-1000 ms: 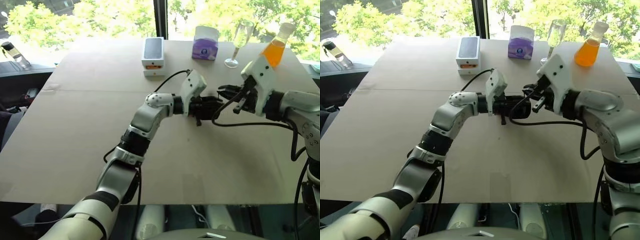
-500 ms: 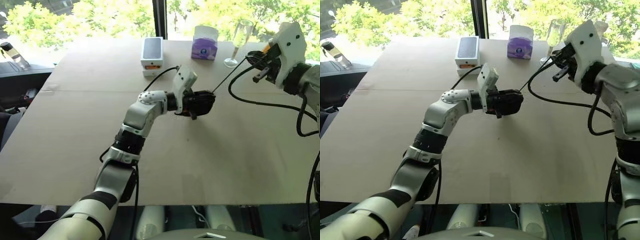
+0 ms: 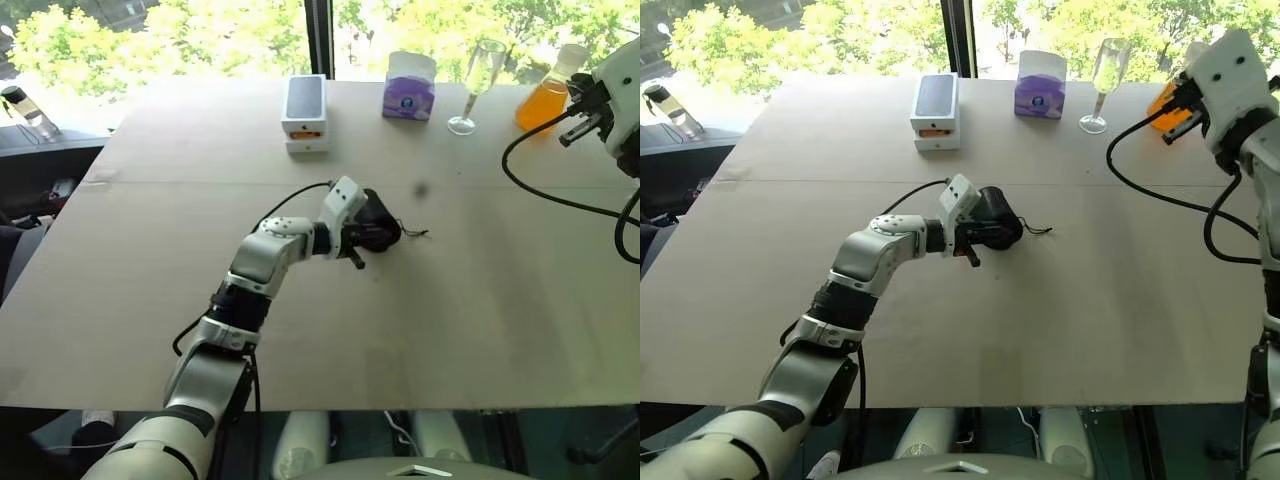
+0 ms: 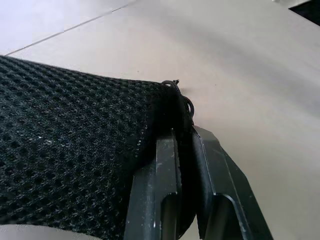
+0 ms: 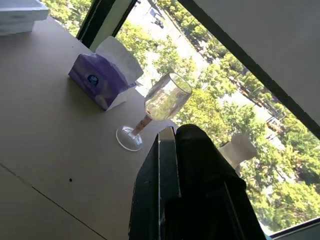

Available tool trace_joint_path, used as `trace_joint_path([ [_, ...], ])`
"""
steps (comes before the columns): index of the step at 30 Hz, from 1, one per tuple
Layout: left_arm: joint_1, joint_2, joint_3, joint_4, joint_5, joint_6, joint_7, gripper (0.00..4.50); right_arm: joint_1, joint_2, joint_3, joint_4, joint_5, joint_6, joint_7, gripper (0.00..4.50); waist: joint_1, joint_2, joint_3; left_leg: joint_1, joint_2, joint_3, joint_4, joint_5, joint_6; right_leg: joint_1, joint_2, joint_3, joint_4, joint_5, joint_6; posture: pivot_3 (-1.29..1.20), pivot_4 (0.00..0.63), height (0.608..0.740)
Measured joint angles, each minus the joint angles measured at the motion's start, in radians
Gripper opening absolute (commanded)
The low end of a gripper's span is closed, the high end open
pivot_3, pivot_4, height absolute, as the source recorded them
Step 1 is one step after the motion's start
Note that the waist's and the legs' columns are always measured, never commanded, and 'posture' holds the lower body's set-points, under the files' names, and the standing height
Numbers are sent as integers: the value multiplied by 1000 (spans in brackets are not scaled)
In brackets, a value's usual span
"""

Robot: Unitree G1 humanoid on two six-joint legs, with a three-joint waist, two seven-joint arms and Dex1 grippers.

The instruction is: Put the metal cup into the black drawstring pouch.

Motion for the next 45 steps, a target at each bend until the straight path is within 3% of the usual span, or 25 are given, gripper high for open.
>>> trace_joint_path([
  [3, -2, -8, 5, -13, -8, -26, -5, 64, 86, 58, -4, -85, 60, 61, 19, 0, 2, 0, 0, 0, 0, 0, 0, 0, 0, 0, 0, -1, 0, 0, 0, 0, 150, 737],
  [9, 0, 24, 15, -104, -61, 1, -60, 2534, 190, 131, -3, -206, 92, 141, -10, 0, 1, 0, 0, 0, 0, 0, 0, 0, 0, 0, 0, 0, 0, 0, 0, 0, 150, 737],
  [11, 5, 26, 28, -128, -80, 21, -61, 2534, 202, 144, -4, -228, 99, 151, -17, 0, 1, 0, 0, 0, 0, 0, 0, 0, 0, 0, 0, 0, 0, 0, 0, 0, 150, 737],
  [14, 39, 54, 124, -211, -202, 168, -52, 2570, 294, 188, -6, -302, 119, 176, -36, 813, -1, 0, 0, 0, 1, -1, 0, 0, 0, 0, 0, 0, 1, 0, 0, 0, 150, 737],
  [17, 51, 69, 263, -238, -292, 261, 15, 2570, 374, 233, -17, -349, 147, 194, -46, 2240, 0, 0, 0, 0, 0, -1, 0, 0, 0, 0, 0, 0, 1, 0, 0, 0, 150, 737],
  [22, 121, 82, 412, -249, -256, 149, 182, 2570, 502, 280, -21, -431, 175, 166, -41, 4444, 1, 0, 0, 1, 0, -1, 0, 0, 0, 1, 0, 0, 1, 0, 0, 0, 150, 737],
  [26, 377, 133, 423, -339, -187, -32, 178, 2570, 688, 333, -62, -448, 183, 34, -16, 4444, 1, 0, 0, 1, 0, 0, -1, 0, 0, 0, 0, 1, -1, 0, 0, 0, 150, 737],
  [33, 706, 152, 507, -645, -258, -71, 189, 2570, 916, 325, -173, -439, 249, -168, 153, 4444, -1, 0, -1, 5, 1, 1, 0, -1, 1, 4, -1, 3, -1, -1, -1, 0, 150, 737],
  [38, 860, 186, 560, -731, -302, -77, 173, 2570, 958, 293, -240, -397, 269, -231, 210, 4444, 0, 1, -1, 19, 4, 2, -1, -4, 4, 15, 0, 3, -1, -5, -1, 0, 150, 737],
  [45, 947, 205, 590, -748, -322, -104, 170, 2570, 958, 276, -261, -301, 252, -315, 247, 4444, 2, 1, -1, 19, 4, 3, -1, -4, 4, 15, -1, 7, -1, -4, -3, 0, 150, 737],
])
